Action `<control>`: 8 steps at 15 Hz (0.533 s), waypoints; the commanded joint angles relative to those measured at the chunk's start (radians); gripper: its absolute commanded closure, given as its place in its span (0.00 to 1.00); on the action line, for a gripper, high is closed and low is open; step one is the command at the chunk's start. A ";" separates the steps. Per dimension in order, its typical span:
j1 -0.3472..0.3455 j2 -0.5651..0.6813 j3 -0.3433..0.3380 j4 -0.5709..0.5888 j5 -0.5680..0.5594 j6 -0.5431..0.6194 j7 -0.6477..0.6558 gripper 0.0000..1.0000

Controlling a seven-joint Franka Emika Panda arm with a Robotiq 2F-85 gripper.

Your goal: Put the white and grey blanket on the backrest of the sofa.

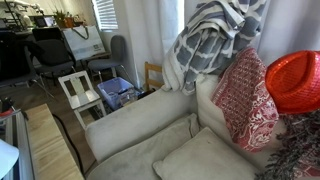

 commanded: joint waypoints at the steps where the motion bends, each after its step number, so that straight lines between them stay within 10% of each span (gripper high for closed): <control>1: -0.018 0.012 -0.051 0.052 -0.052 0.018 0.007 0.98; 8: -0.085 0.080 -0.218 0.129 -0.102 0.001 0.051 0.98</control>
